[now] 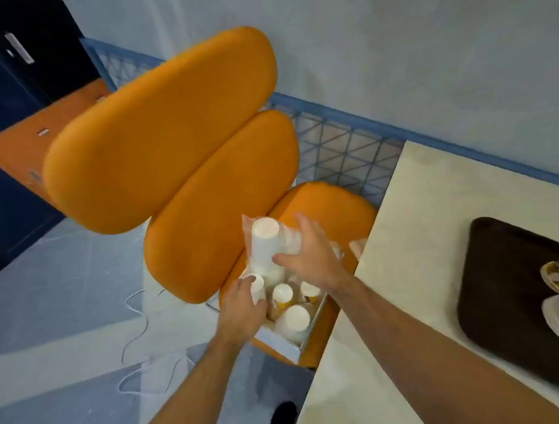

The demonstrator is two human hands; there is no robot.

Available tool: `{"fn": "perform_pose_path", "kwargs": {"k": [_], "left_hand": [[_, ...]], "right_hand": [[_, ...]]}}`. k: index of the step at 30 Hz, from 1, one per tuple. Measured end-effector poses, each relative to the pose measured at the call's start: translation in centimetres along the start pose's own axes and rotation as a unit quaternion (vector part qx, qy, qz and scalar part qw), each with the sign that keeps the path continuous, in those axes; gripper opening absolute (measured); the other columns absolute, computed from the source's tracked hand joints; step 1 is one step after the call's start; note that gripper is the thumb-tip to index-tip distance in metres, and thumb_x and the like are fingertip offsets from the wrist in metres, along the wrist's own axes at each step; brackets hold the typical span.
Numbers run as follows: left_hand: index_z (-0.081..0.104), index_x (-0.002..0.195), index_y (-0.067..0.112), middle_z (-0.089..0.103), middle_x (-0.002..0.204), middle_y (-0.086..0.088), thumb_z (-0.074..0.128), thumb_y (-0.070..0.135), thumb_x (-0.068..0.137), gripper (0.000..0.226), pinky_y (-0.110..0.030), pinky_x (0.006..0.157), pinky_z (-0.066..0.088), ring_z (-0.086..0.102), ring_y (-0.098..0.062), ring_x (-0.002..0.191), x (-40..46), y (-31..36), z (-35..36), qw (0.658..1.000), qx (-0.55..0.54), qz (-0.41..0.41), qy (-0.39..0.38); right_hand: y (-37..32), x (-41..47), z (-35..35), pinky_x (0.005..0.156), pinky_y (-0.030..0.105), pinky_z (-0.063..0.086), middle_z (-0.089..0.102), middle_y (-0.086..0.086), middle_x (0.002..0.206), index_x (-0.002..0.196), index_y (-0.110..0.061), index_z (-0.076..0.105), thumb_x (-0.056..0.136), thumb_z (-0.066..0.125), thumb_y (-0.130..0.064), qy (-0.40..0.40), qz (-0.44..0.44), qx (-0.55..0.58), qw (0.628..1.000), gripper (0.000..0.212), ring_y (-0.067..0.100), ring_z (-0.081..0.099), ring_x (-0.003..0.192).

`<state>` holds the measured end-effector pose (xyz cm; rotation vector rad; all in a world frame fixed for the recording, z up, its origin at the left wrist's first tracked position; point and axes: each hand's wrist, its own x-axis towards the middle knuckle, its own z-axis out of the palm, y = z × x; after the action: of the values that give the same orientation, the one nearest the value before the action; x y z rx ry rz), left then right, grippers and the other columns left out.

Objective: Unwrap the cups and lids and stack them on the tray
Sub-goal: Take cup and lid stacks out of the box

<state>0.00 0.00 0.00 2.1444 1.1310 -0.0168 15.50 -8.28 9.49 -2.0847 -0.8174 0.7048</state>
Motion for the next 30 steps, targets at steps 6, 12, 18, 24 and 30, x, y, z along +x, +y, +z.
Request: {"fn": "perform_pose_path", "kwargs": {"k": [6, 12, 18, 24, 30], "left_hand": [[0.035, 0.147, 0.018, 0.045, 0.145, -0.008, 0.062, 0.032, 0.086, 0.068, -0.041, 0.106, 0.038, 0.043, -0.029, 0.131, 4.7, -2.5, 1.0, 0.997, 0.023, -0.012, -0.066], [0.030, 0.149, 0.024, 0.039, 0.151, 0.000, 0.065, 0.037, 0.090, 0.071, -0.041, 0.105, 0.042, 0.045, -0.027, 0.133, 6.9, -3.9, 2.7, 0.996, 0.029, -0.008, -0.085], [0.037, 0.133, 0.030, 0.055, 0.135, 0.003, 0.070, 0.039, 0.085, 0.059, -0.039, 0.093, 0.049, 0.055, -0.025, 0.121, 7.9, -4.5, 3.2, 0.993, 0.041, -0.001, -0.107], [0.026, 0.147, 0.039, 0.055, 0.137, 0.006, 0.079, 0.040, 0.078, 0.087, -0.042, 0.096, 0.050, 0.054, -0.026, 0.123, 8.6, -5.5, 3.4, 0.992, 0.020, -0.022, -0.122], [0.028, 0.147, 0.037, 0.058, 0.131, 0.005, 0.085, 0.042, 0.069, 0.096, -0.044, 0.096, 0.049, 0.056, -0.028, 0.120, 9.4, -6.3, 3.9, 0.991, 0.035, -0.034, -0.127]], "right_hand": [[0.5, 7.1, 4.4, 0.118, 0.050, 0.030, 0.032, 0.005, 0.159, 0.157, -0.023, 0.025, 0.085, 0.078, -0.038, -0.034, -0.033, -0.124, 0.991, 0.091, 0.028, 0.029, 0.146], [2.4, 9.7, 6.4, 0.097, 0.038, 0.048, 0.054, 0.003, 0.138, 0.145, -0.027, 0.042, 0.090, 0.073, -0.036, -0.061, -0.027, -0.119, 0.991, 0.064, 0.023, 0.051, 0.126], [4.6, 9.1, 7.0, 0.106, 0.043, 0.048, 0.050, -0.003, 0.146, 0.150, -0.034, 0.031, 0.089, 0.076, -0.032, -0.052, -0.030, -0.047, 0.997, 0.076, 0.018, 0.045, 0.135], [6.2, 6.3, 6.7, 0.115, 0.048, 0.041, 0.031, -0.007, 0.158, 0.153, -0.045, 0.007, 0.072, 0.090, -0.038, 0.005, 0.090, 0.098, 0.991, 0.116, 0.021, 0.033, 0.145], [10.4, 0.7, 7.9, 0.109, 0.050, 0.045, 0.044, -0.006, 0.143, 0.141, -0.038, 0.033, 0.054, 0.086, -0.060, -0.086, 0.214, -0.035, 0.972, 0.105, 0.023, 0.041, 0.137]]}}
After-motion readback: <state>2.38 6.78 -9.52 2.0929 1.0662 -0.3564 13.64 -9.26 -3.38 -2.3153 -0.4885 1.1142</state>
